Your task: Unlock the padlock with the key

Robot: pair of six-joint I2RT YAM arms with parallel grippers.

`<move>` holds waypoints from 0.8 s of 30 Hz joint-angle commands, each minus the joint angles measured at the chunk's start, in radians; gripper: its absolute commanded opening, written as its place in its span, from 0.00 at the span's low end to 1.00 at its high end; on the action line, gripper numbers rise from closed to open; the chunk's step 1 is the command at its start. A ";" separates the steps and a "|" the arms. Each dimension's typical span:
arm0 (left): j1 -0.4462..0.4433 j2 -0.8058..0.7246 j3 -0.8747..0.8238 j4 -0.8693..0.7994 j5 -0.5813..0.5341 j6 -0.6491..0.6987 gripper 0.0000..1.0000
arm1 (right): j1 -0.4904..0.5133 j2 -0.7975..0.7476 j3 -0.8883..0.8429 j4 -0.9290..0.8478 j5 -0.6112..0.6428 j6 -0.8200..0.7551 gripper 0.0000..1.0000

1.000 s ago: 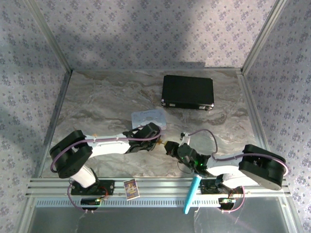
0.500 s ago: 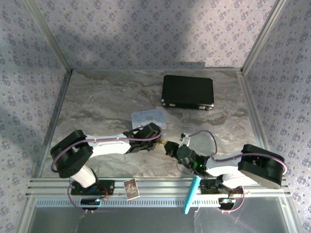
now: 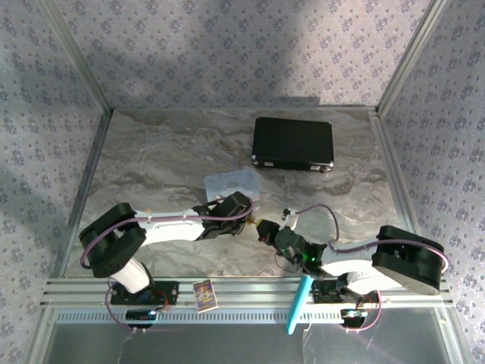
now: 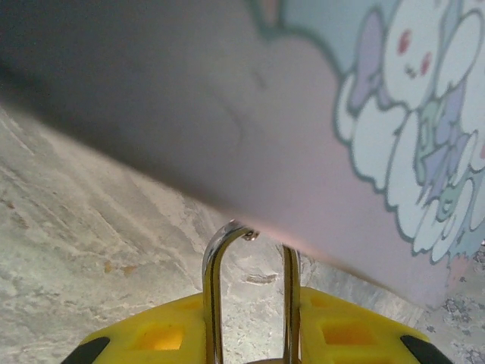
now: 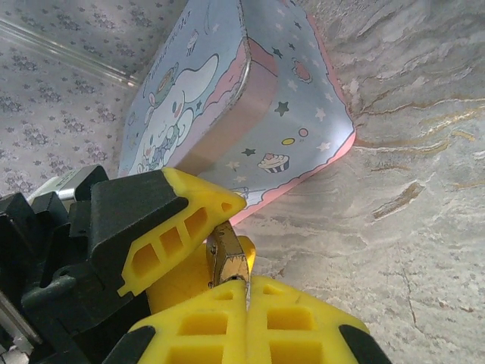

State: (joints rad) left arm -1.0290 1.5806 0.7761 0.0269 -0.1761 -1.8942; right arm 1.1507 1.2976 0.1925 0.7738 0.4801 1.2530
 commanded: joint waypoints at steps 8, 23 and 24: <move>-0.033 0.057 -0.037 0.016 0.145 -0.255 0.09 | -0.017 0.046 0.047 -0.011 0.050 0.030 0.00; -0.055 0.085 0.008 -0.010 0.152 -0.259 0.10 | -0.002 0.093 0.085 0.006 0.070 0.040 0.00; -0.057 0.088 0.018 -0.022 0.160 -0.258 0.09 | -0.003 0.109 0.089 0.033 0.056 0.027 0.00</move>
State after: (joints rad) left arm -1.0401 1.6123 0.7891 0.0521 -0.2306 -1.9125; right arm 1.1435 1.3666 0.2314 0.7681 0.5411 1.2934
